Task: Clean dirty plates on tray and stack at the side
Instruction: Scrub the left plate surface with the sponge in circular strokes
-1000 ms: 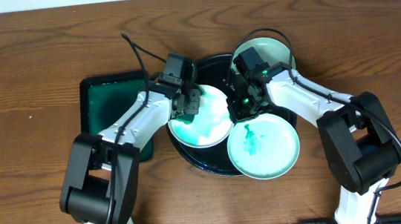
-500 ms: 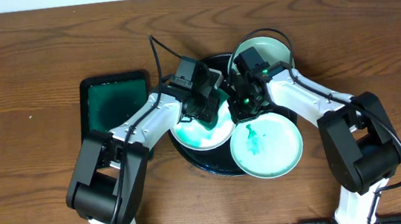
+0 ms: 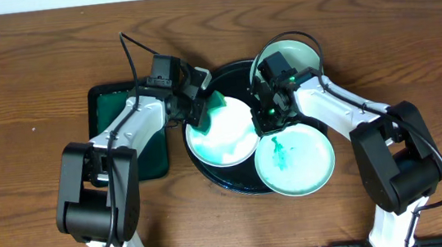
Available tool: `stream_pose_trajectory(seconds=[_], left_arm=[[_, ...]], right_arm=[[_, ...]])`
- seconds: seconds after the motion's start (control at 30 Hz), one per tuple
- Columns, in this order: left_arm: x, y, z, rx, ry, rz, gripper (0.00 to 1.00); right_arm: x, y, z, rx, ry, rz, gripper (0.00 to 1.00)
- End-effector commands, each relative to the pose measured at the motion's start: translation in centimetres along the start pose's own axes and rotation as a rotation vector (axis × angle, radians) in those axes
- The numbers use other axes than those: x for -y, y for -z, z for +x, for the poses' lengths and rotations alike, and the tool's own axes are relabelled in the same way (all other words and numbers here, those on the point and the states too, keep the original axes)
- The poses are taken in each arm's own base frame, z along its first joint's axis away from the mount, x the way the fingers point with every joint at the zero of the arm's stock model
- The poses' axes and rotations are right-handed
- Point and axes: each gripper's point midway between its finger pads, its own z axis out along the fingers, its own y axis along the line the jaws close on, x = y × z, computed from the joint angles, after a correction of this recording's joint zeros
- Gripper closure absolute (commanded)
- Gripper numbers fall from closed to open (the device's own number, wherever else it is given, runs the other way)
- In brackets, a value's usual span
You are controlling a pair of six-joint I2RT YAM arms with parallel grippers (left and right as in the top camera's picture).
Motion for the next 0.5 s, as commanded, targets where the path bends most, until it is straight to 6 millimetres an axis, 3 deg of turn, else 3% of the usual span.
stream_pose_trajectory(seconds=[0.0,0.1,0.23,0.33,0.47], left_arm=[[-2.4,0.0,2.4,-0.083,0.022,-0.066,0.93],[-2.4,0.2,3.8,-0.141,0.071,-0.075,0.93],[-4.5,0.8,5.6,-0.204,0.22,-0.227,0.93],[-4.0,1.0,6.3,-0.232,0.246,-0.212,0.93],[-1.7,1.3,7.1,-0.275,0.26,-0.113,0.93]], right_arm=[[0.6,-0.5,1.0,-0.033,0.031,0.026,0.99],[0.6,-0.5,0.9,-0.028,0.033,0.025,0.99],[0.6,-0.5,0.9,-0.028,0.033,0.025,0.99],[0.6,-0.5,0.9,-0.028,0.033,0.025,0.99],[0.6,-0.5,0.9,-0.028,0.034,0.025,0.99]])
